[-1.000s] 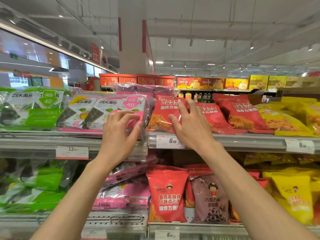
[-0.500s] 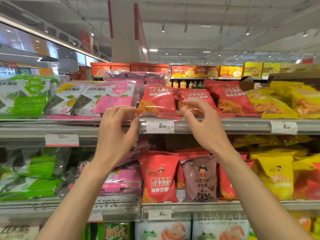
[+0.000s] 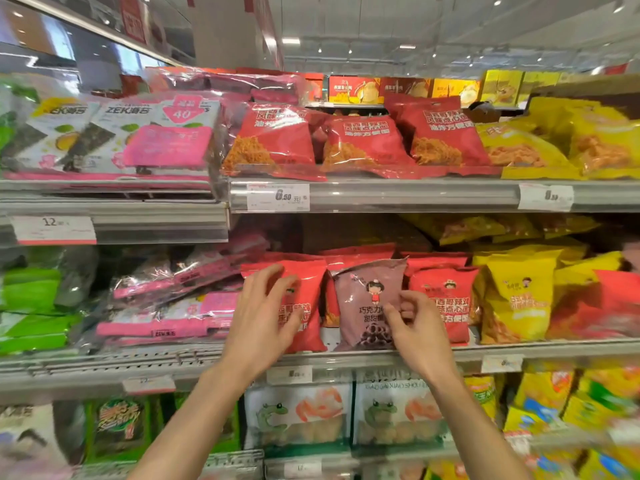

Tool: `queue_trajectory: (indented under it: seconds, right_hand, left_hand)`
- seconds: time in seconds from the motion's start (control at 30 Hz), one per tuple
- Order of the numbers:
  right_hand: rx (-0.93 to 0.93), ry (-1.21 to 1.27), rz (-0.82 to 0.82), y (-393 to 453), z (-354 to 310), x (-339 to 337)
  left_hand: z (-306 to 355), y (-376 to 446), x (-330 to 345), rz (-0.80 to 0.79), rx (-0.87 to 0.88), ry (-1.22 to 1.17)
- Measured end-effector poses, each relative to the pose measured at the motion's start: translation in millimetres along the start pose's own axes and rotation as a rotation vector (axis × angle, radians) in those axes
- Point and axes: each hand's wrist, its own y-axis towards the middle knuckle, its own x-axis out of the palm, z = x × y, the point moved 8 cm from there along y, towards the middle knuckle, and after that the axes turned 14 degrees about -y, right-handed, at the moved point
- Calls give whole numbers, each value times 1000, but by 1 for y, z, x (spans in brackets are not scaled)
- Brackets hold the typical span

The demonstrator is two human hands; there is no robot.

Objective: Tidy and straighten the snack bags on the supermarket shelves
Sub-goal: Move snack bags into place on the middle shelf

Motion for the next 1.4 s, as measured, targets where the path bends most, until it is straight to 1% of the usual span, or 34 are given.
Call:
queue_trajectory:
  seconds: [0.07,0.13,0.3,0.37,0.5,0.57,0.67,0.83,1.03,1.2,1.33,1.4]
  right_hand:
    - [11,-43,-5,0,8,9]
    - [22,-42,-34,2,12,18]
    - [9,-20,-92,8,13,32]
    - [9,33,-118,10,15,32]
    - [-14,217,-213,10,16,39]
    - [-37,268,-223,11,14,41]
    - [-66,354,-196,13,5,35]
    - [-91,421,-176,8,-12,20]
    - [7,530,-137,-27,-2,15]
    - [116,631,-96,-70,25,15]
    - [181,639,-45,-99,58,11]
    - [197,641,-32,-108,75,6]
  left_hand:
    - [-5,0,12,-20,-20,44]
    - [-8,-1,17,-6,-23,66]
    - [-13,-3,19,13,-25,51]
    - [-15,-3,19,6,-24,30]
    - [-18,-4,18,1,-18,-18]
    - [-19,-4,18,-3,-16,-36]
    - [-20,-3,14,4,-31,-76]
    - [-17,-4,-1,62,-37,-204]
    - [-19,-21,-17,107,-76,-356]
    - [-30,-45,-14,74,-187,-541]
    - [-30,-73,6,82,-326,-745]
    - [-24,-88,20,67,-374,-794]
